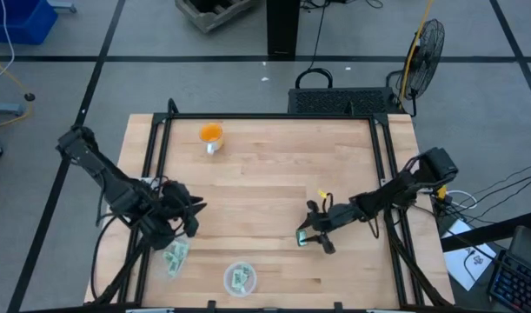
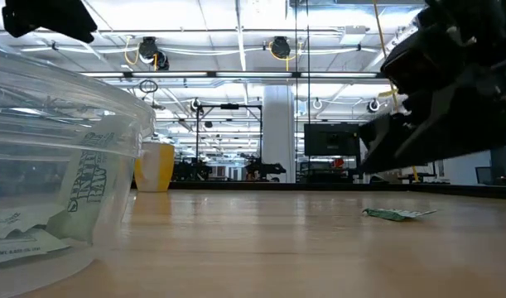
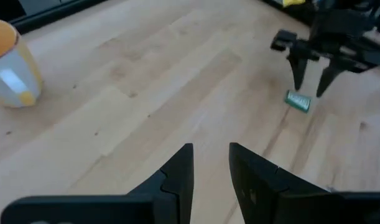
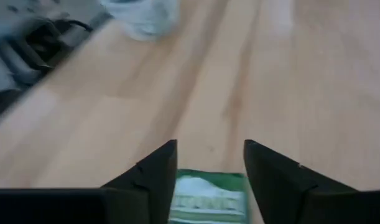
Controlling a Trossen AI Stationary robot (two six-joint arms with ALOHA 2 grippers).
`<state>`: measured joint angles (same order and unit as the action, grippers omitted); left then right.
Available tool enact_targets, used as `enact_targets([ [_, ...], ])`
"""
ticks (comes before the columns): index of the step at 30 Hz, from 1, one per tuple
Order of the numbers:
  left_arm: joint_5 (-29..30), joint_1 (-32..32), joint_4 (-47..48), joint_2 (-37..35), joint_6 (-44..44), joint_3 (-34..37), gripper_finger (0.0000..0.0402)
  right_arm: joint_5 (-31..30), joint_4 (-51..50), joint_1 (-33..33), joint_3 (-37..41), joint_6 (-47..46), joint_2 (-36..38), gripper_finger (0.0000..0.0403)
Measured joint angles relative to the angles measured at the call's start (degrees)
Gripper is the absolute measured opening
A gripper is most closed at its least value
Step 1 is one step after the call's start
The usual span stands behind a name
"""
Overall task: Pick and place items into bin
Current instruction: Put the truvia packet into the right transparent bin
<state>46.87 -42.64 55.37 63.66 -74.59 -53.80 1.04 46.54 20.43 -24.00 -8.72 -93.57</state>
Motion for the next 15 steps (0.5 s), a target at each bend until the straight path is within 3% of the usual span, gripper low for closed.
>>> enact_targets([
  [4,-2.53,1.34,-0.72,0.02,2.63,0.01,0.0106,-5.75,0.33,0.35,-0.03,0.48,-2.25,0.0209],
  [15,-3.54,1.76,-3.46,0.02,6.50,0.01,0.0106,-3.86,7.77,2.33,-0.03,-2.90,-9.80,0.0250],
])
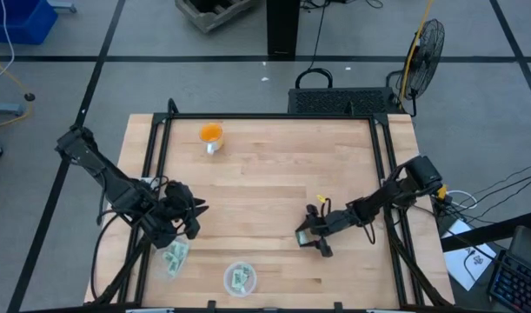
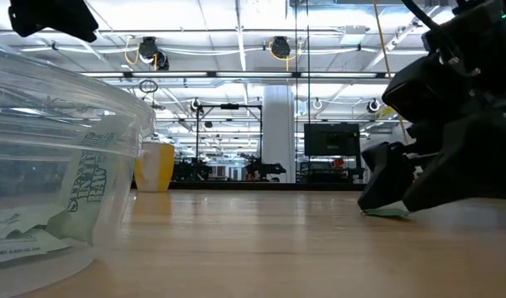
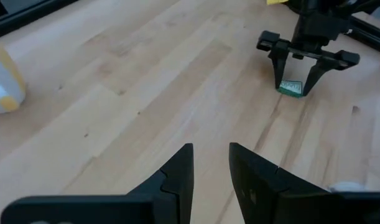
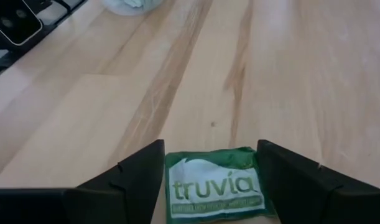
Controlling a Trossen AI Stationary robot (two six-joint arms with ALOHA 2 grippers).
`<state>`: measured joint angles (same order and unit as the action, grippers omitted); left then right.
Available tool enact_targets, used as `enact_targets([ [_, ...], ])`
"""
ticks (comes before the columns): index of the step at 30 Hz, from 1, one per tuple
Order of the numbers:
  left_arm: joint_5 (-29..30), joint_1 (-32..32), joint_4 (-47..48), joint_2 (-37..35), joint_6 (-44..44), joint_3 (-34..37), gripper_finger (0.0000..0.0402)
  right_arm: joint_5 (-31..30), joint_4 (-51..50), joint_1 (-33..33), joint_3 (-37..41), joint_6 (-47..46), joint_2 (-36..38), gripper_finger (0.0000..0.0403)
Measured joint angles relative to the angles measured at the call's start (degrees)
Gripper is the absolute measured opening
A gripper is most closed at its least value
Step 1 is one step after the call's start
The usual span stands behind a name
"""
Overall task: Pick and place items into bin
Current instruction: Put the truvia packet into the right transparent bin
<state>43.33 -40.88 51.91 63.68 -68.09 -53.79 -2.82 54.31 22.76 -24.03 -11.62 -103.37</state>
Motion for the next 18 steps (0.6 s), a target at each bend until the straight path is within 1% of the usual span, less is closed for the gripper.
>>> enact_targets([
  [3,0.00,0.00,0.01,0.00,0.30,-0.01,0.0106,-0.12,1.62,-0.15,-0.01,1.98,-1.57,0.0253],
  [6,0.00,0.00,-0.07,0.00,0.32,-0.01,0.0106,-0.36,1.74,-0.24,-0.02,2.08,-2.68,0.0254],
  [12,0.01,0.00,-1.11,0.00,0.47,-0.01,0.0106,-2.76,4.08,-0.24,-0.09,2.55,-5.51,0.0254],
  [18,0.02,0.00,-2.69,0.00,1.82,-0.01,0.0106,-2.94,5.68,-0.23,-0.04,3.97,-5.92,0.0253],
])
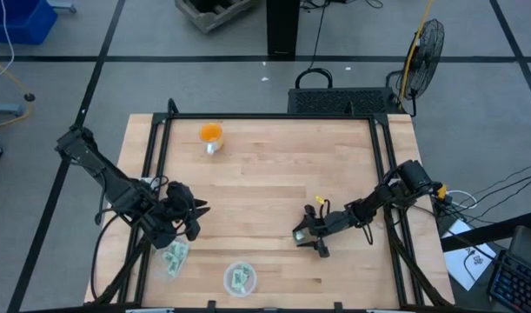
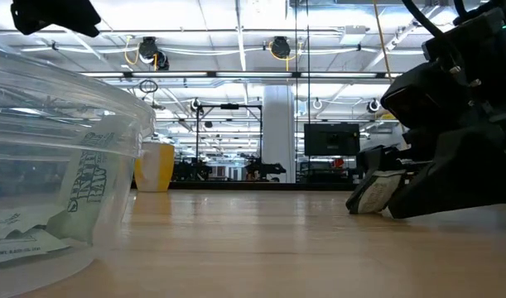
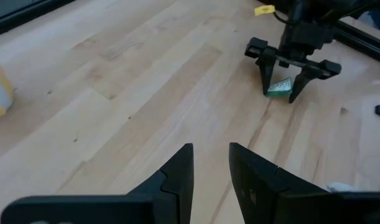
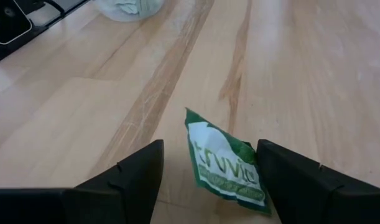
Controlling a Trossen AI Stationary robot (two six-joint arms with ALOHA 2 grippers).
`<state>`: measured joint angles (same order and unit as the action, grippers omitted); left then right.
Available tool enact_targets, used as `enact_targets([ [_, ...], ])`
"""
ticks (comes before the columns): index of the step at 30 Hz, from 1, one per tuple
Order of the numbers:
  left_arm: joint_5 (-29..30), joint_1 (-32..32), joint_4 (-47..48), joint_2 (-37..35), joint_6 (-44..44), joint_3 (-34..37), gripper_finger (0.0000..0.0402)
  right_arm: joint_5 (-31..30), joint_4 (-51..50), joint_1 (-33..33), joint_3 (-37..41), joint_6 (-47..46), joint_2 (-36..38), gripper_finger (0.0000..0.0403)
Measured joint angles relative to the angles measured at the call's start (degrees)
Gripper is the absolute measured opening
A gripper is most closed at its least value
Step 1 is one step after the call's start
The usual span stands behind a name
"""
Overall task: Pick and place items into bin
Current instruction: Put the truvia packet into the right transparent bin
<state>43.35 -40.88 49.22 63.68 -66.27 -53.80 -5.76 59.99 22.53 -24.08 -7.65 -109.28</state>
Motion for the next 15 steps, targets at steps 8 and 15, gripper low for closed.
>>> enact_targets([
  [8,0.00,0.00,0.01,0.00,0.03,0.02,0.0106,-0.33,0.33,-0.10,0.02,-0.19,-0.01,0.0204],
  [15,0.02,0.00,0.03,0.00,0.03,0.01,0.0106,-0.44,3.09,-1.34,0.11,-0.25,-0.17,0.0128],
])
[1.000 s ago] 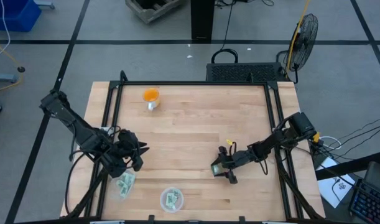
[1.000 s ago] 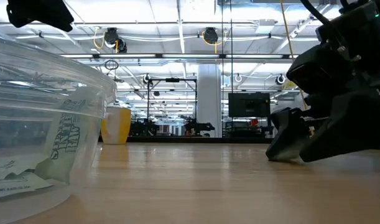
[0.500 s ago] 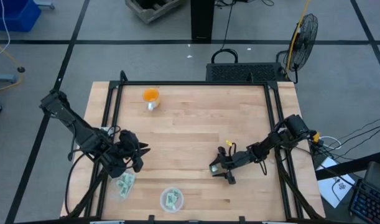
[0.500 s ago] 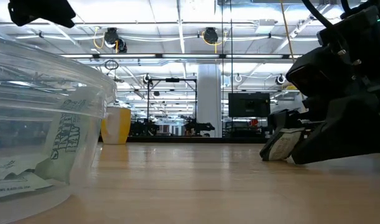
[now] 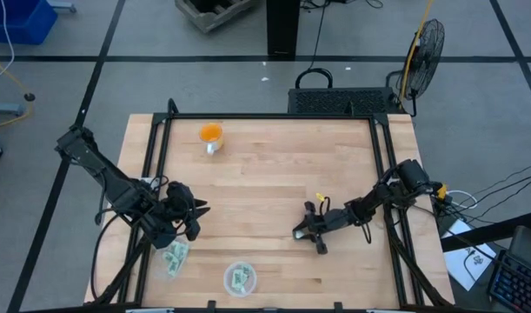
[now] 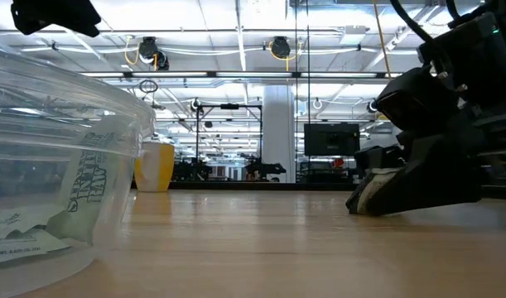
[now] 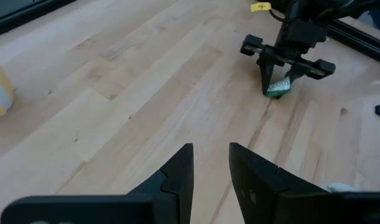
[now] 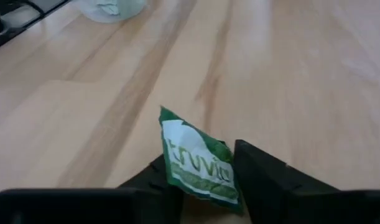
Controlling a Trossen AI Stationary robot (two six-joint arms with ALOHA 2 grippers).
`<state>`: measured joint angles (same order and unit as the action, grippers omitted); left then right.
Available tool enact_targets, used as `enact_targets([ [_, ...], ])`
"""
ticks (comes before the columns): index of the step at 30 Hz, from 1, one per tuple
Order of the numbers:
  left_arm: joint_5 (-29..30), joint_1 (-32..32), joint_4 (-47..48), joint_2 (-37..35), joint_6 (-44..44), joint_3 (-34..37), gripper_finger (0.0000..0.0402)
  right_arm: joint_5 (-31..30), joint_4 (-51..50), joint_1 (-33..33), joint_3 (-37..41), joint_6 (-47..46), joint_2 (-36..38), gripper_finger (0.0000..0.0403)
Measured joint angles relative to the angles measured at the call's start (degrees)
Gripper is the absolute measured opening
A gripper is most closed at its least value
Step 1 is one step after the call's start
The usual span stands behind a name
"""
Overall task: Pick and place items into bin
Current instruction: Put the truvia packet into the right transparent bin
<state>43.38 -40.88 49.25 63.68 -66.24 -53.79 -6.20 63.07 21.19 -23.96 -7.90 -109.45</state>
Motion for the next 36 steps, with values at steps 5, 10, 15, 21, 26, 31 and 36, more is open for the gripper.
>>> enact_targets([
  [5,0.00,0.00,0.02,0.00,0.00,-0.01,0.0106,-0.28,3.58,-2.16,0.06,0.48,-0.02,0.0081],
  [10,0.06,0.00,0.15,0.00,0.11,-0.01,0.0106,0.05,13.13,-4.04,-0.54,1.56,-0.02,0.0043],
  [15,0.19,0.00,0.16,0.00,1.19,-0.01,0.0106,6.68,16.12,-4.53,-5.86,3.66,0.18,0.0007],
  [21,-0.38,0.00,0.15,0.00,0.59,-0.01,0.0106,7.22,-5.78,-3.43,-12.32,7.47,0.05,0.0017],
  [26,-1.38,0.00,0.15,0.02,1.05,-0.01,0.0106,3.02,-11.69,-4.42,-12.52,7.80,1.26,0.0049],
  [31,-1.41,0.00,0.13,0.07,0.95,-0.01,0.0106,1.91,-23.78,-4.70,-12.01,8.79,6.08,0.0100],
  [36,-1.42,-0.02,0.11,0.07,1.20,-0.01,0.0106,-4.26,-29.77,-4.78,-8.17,8.82,11.10,0.0152],
])
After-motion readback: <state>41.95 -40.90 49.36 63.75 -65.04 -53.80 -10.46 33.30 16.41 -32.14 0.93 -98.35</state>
